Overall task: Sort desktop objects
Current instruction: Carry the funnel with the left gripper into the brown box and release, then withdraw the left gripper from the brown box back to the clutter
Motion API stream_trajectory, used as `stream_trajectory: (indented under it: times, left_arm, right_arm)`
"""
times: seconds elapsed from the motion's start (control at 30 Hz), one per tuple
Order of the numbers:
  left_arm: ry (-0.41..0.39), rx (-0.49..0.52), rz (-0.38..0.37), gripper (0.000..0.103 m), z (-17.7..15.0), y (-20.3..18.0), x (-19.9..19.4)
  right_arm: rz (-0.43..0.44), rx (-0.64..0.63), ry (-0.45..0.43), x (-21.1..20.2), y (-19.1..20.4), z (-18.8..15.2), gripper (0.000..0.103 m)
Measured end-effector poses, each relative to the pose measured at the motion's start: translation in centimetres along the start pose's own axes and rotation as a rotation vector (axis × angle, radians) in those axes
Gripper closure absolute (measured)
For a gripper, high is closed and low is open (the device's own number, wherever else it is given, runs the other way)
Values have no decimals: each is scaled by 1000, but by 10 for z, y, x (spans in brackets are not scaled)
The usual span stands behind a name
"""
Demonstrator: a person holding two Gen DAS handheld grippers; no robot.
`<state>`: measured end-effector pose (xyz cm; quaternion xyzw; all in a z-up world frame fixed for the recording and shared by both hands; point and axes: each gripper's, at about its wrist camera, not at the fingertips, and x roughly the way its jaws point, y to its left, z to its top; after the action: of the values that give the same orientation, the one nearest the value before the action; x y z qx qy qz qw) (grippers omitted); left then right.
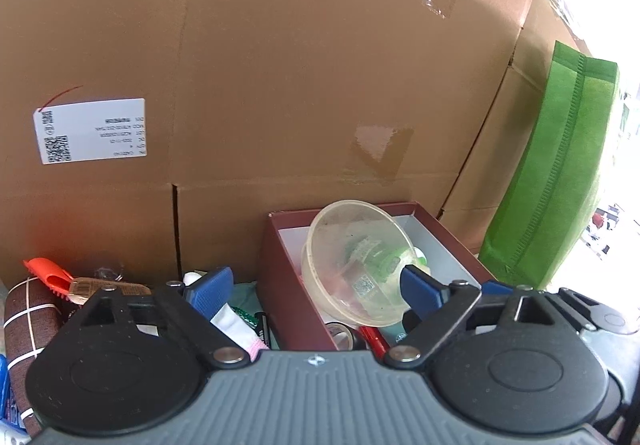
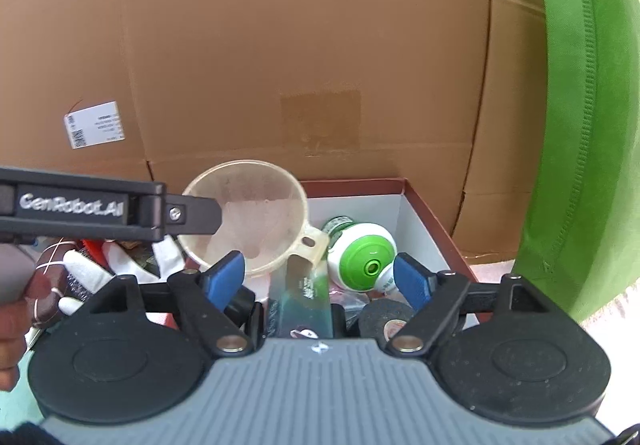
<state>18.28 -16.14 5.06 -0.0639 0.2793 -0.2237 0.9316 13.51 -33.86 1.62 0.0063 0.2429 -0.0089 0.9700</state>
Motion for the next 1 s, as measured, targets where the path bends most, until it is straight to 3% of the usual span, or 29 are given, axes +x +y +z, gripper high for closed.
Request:
stream_trajectory:
  times: [0.37, 0.47, 0.73, 1.0]
  left_arm:
    - [-34, 20, 9, 3, -12, 2, -26]
    - [-57, 46, 21, 2, -20, -2, -41]
    - [-24, 65, -7, 0, -38, -16, -60]
    - [-47, 68, 19, 0, -65, -13, -91]
  right_arm:
    - [20, 26, 18, -12, 5, -10, 20]
    - [26, 31, 2, -25, 11, -15, 16]
    - [35, 8, -59, -66, 33, -31, 9]
    - [38, -36, -92, -99, 61, -47, 9]
